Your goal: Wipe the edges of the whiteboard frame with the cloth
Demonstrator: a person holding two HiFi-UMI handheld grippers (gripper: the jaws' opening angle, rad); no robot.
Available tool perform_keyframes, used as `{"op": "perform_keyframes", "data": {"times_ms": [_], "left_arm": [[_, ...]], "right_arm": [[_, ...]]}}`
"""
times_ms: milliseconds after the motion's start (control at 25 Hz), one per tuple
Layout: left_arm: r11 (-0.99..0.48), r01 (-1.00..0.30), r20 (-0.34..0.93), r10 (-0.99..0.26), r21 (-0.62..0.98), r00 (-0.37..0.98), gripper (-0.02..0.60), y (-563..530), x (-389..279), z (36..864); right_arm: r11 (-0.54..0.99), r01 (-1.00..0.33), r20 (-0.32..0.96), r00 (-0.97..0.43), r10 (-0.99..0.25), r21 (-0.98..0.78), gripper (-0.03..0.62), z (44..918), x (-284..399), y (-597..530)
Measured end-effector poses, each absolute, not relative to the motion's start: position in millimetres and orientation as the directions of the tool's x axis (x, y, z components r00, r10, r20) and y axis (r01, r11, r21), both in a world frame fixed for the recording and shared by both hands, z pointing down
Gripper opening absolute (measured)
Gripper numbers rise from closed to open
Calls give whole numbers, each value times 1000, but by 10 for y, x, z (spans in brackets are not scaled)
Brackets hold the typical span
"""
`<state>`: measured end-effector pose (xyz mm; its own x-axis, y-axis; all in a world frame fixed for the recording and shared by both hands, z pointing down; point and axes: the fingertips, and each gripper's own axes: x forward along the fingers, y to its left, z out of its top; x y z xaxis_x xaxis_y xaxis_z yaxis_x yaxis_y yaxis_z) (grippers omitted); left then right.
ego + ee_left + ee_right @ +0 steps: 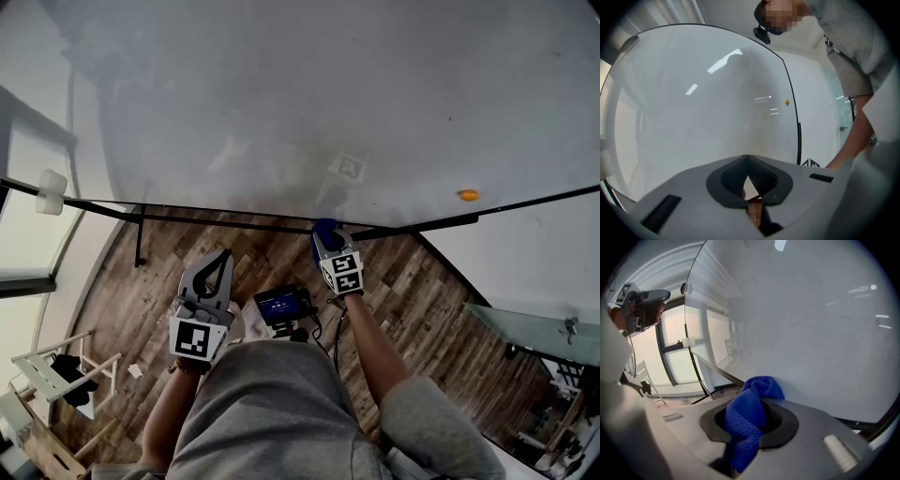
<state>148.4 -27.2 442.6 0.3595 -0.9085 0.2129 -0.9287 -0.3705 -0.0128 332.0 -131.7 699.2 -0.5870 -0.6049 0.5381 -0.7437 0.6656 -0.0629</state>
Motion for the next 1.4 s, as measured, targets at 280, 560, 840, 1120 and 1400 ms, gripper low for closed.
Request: {"op": "perform_keyframes", "data": {"times_ms": [280,560,840,1120,1400], "left_arm": [[-363,-932,209,-912,-8,353,8,-271,1372,4434],[-351,-936,217,-915,-6,341,8,-273,1237,4436],[-339,-941,215,-919,-4,330,8,-276,1098,4428],[-331,-944,219,-922,-13,320,8,-273,1042,4428],[-333,-943,218,-921,-11,323,8,-250,875,4436]], "right_arm": [[682,-729,550,-595,-587,-61,95,7022,3174,-1293],[700,-710,549,-615,-566,-74,94,7019,2991,-1286],[707,-702,548,-625,-556,-83,94,7021,2855,-1282],[716,-693,547,-634,-547,-88,94,7034,2794,-1280],[706,-703,547,-625,-557,-84,94,7027,2664,-1266]]}}
